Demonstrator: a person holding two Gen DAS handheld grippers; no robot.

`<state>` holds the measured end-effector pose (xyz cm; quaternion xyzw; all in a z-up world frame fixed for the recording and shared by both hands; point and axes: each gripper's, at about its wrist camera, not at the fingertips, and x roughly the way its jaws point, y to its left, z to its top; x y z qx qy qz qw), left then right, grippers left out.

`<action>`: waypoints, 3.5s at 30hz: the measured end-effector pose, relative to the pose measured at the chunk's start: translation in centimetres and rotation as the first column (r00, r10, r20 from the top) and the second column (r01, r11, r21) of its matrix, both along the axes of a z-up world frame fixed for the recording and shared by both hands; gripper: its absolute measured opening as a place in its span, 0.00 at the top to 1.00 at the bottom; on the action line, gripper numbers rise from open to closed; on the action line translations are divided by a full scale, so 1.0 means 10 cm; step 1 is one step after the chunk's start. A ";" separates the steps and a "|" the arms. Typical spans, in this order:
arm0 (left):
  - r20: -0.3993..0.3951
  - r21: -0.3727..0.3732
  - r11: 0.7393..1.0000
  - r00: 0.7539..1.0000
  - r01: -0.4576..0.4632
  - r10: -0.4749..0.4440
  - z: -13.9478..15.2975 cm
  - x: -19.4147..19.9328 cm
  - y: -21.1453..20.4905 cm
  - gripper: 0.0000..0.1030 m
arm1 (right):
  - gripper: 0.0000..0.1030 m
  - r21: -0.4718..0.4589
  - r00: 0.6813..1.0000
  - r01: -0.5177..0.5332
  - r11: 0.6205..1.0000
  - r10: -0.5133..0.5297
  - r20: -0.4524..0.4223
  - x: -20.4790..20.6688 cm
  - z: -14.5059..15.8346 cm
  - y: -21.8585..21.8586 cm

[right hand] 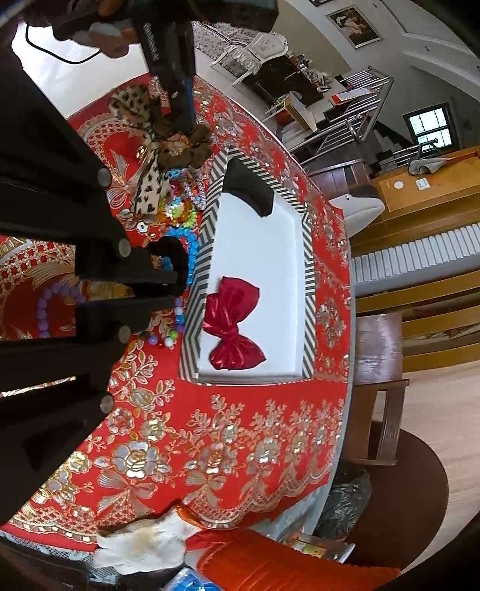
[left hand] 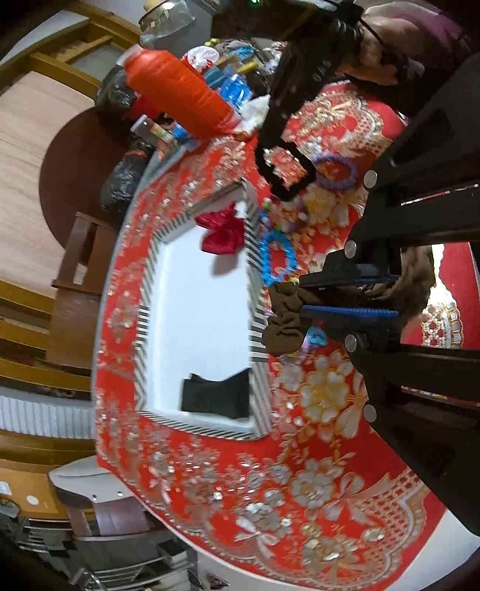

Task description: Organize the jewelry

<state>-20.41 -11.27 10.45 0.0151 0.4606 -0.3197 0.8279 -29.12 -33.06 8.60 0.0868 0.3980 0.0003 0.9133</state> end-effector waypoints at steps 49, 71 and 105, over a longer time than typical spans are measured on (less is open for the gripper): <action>-0.095 0.050 0.985 0.981 -0.164 0.168 -0.61 1.48 -0.41 1.00 | 0.93 -0.038 0.980 -0.008 0.999 0.001 -0.197 2.01 -0.57 -0.03; 0.083 0.072 0.985 0.985 -0.154 0.148 -0.20 1.12 -0.48 0.80 | 0.60 -0.017 0.987 0.086 0.996 -0.088 -0.132 1.58 -0.35 -0.24; 0.218 0.086 0.987 0.969 -0.136 0.114 0.09 0.24 -0.35 0.80 | 0.43 -0.059 0.987 0.158 0.986 -0.158 -0.003 0.15 0.06 -0.27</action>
